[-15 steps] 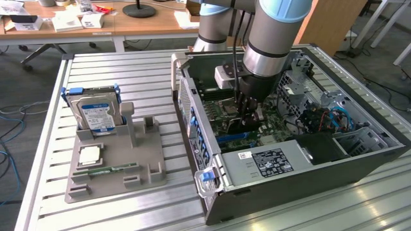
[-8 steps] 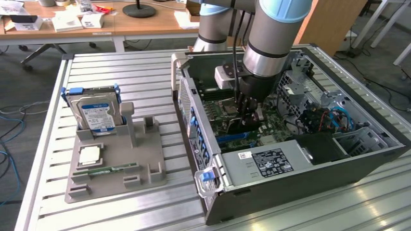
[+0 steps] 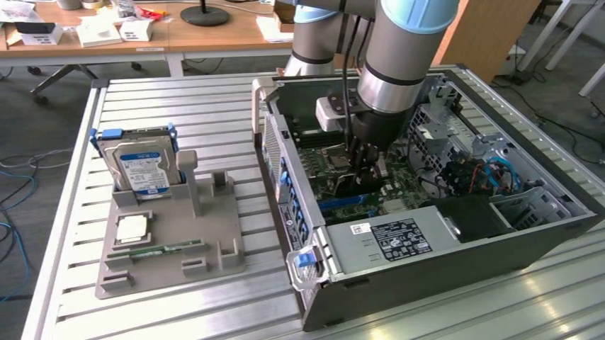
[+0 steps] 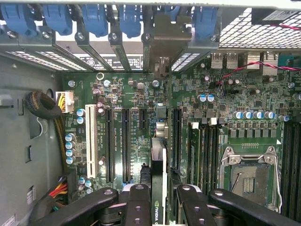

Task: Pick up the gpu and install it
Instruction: 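Insert the gpu into the slot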

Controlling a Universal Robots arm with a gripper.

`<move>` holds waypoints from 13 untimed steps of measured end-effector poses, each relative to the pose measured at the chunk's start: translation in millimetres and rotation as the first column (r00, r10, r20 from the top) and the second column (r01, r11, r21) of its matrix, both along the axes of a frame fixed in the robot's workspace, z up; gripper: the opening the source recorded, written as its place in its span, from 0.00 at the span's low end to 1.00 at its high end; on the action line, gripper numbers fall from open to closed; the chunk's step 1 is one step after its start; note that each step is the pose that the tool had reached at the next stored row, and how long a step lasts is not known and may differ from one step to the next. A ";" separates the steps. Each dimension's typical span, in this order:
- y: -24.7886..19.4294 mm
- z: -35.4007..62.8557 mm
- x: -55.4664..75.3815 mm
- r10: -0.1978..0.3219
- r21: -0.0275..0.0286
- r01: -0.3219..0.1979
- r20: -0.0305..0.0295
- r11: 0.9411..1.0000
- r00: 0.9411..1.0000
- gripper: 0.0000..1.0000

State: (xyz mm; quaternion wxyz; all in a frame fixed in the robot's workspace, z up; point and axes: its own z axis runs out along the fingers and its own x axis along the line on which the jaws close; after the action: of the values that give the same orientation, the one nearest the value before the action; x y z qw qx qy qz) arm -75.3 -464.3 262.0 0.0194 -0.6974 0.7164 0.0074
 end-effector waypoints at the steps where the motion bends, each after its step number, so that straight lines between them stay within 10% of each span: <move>1: 0.0 0.0 -0.1 0.000 0.000 0.000 0.000 1.000 1.000 0.26; 13: 0.0 -0.2 -1.1 0.000 0.000 0.000 0.007 1.000 1.000 0.26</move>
State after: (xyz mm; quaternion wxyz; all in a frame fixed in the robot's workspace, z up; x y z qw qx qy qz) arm -76.4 -464.3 261.9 0.0220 -0.6975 0.7162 0.0049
